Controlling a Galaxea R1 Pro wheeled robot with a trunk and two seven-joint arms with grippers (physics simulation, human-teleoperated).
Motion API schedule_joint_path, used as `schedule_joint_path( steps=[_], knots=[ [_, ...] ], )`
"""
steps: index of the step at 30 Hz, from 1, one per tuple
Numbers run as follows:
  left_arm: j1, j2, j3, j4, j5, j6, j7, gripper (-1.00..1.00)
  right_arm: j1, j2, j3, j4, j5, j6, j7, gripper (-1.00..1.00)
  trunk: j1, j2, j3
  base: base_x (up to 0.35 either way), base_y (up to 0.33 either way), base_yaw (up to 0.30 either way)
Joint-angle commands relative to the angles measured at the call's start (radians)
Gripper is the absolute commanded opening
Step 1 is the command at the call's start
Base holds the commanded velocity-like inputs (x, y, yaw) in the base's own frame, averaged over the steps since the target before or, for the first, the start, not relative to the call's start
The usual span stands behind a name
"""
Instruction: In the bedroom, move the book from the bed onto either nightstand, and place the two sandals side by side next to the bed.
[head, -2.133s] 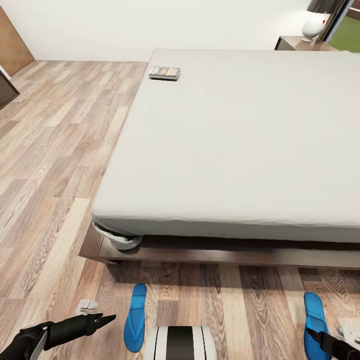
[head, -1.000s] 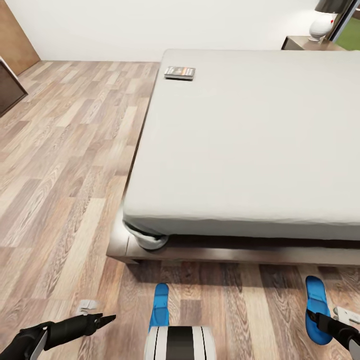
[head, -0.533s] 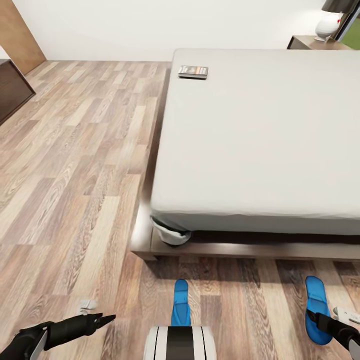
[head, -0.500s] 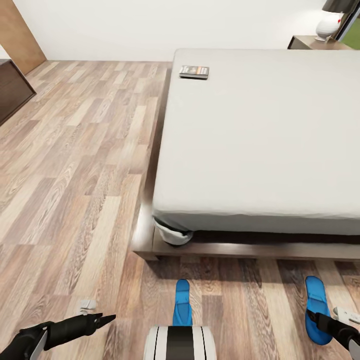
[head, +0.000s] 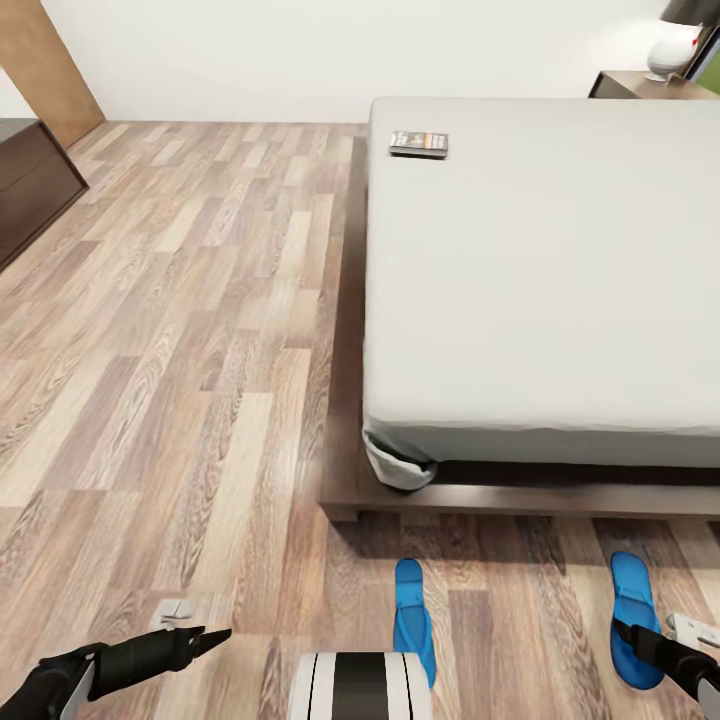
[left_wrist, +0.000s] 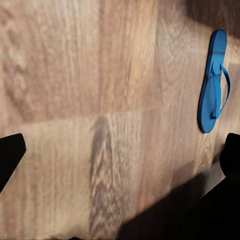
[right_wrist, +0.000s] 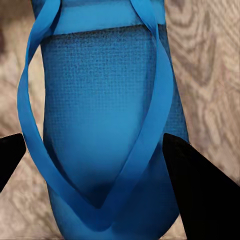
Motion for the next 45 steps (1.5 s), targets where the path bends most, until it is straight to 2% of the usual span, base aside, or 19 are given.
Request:
schedule_joint_path(
  steps=[1, 17, 19, 21, 24, 34, 45],
  knots=[
    [-0.001, -0.001, 0.008, -0.001, -0.008, 0.01, -0.007, 1.0, -0.001, -0.001, 0.008, 0.001, -0.011, -0.004, 0.004, -1.0, 0.0, 0.0, -0.001, 0.0, 0.298, 0.0],
    [0.0, -0.001, 0.008, -0.001, -0.008, 0.01, -0.007, 1.0, -0.001, 0.002, 0.008, 0.002, -0.01, -0.005, -0.004, -1.0, 0.0, 0.0, -0.001, 0.0, 0.298, 0.0],
    [-0.001, -0.001, 0.008, -0.001, -0.008, 0.01, -0.007, 1.0, -0.001, 0.007, 0.008, 0.002, 0.008, -0.005, -0.044, -1.0, 0.0, 0.0, -0.001, 0.0, 0.298, 0.0],
    [-0.001, -0.001, 0.008, -0.001, -0.008, 0.01, -0.007, 1.0, -0.001, 0.015, 0.008, 0.001, 0.048, -0.005, -0.125, -1.0, 0.0, 0.0, -0.001, 0.0, 0.298, 0.0],
    [-0.001, -0.001, 0.008, -0.001, -0.008, 0.01, -0.007, 1.0, -0.001, 0.018, 0.007, 0.0, 0.073, -0.004, -0.157, -1.0, 0.0, 0.0, -0.001, 0.0, 0.298, 0.0],
    [-0.001, -0.002, 0.005, -0.001, -0.008, 0.01, -0.007, 1.0, -0.001, 0.018, 0.008, -0.007, 0.092, -0.004, -0.16, -1.0, 0.0, 0.0, -0.001, 0.0, 0.298, 0.0],
    [-0.001, -0.006, 0.005, -0.001, -0.009, 0.009, -0.007, 1.0, -0.001, 0.018, 0.008, -0.054, 0.193, -0.004, -0.141, -1.0, 0.0, 0.0, -0.001, 0.0, 0.21, 0.0]
  ],
)
